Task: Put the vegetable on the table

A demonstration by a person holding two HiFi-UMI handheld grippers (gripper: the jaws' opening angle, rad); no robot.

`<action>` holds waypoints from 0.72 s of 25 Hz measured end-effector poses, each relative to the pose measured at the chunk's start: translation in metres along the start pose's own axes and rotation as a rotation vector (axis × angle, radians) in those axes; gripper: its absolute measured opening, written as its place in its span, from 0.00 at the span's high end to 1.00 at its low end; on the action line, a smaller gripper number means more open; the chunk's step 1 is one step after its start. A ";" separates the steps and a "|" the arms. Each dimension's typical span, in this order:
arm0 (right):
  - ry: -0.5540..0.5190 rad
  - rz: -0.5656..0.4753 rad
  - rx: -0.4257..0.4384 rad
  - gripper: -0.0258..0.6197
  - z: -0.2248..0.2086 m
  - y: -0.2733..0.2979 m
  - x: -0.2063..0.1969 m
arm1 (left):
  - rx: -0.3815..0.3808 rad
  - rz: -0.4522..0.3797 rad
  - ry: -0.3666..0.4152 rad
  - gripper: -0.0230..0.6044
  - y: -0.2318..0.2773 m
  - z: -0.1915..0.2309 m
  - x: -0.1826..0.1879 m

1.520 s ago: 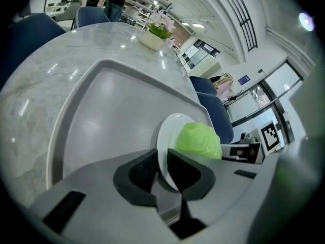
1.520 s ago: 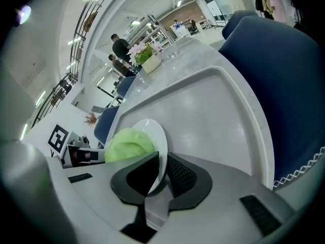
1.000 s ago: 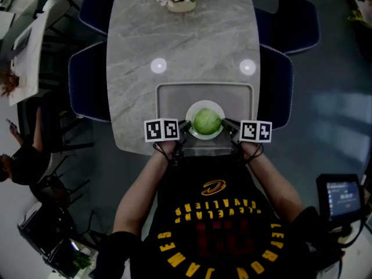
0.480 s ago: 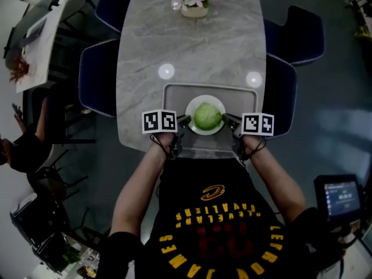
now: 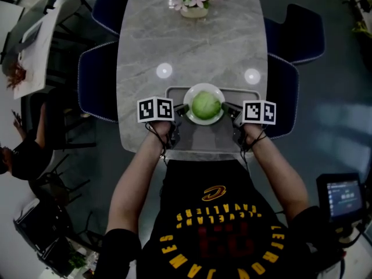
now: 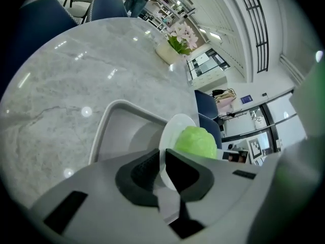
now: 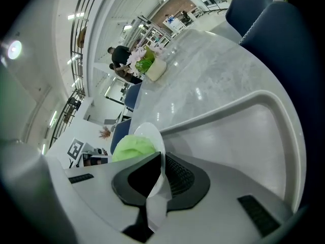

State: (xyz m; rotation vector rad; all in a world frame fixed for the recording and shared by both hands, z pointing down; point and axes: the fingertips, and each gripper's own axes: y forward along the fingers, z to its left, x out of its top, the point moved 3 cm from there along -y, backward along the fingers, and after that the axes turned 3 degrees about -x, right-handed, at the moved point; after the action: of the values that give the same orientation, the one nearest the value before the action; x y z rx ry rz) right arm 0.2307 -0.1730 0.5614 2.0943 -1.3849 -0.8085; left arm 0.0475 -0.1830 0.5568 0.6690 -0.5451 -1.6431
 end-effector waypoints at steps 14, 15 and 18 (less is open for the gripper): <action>0.012 -0.040 -0.045 0.91 0.013 0.027 0.073 | -0.039 0.032 0.031 0.90 0.011 0.003 0.084; 0.012 -0.040 -0.044 0.91 0.011 0.033 0.079 | -0.038 0.034 0.030 0.90 0.016 0.006 0.091; 0.017 -0.042 -0.041 0.91 0.005 0.043 0.096 | -0.040 0.037 0.026 0.90 0.026 0.011 0.109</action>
State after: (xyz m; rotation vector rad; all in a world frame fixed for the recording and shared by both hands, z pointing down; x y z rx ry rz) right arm 0.2291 -0.2779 0.5676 2.1009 -1.3086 -0.8272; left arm 0.0461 -0.2950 0.5690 0.6466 -0.5025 -1.6048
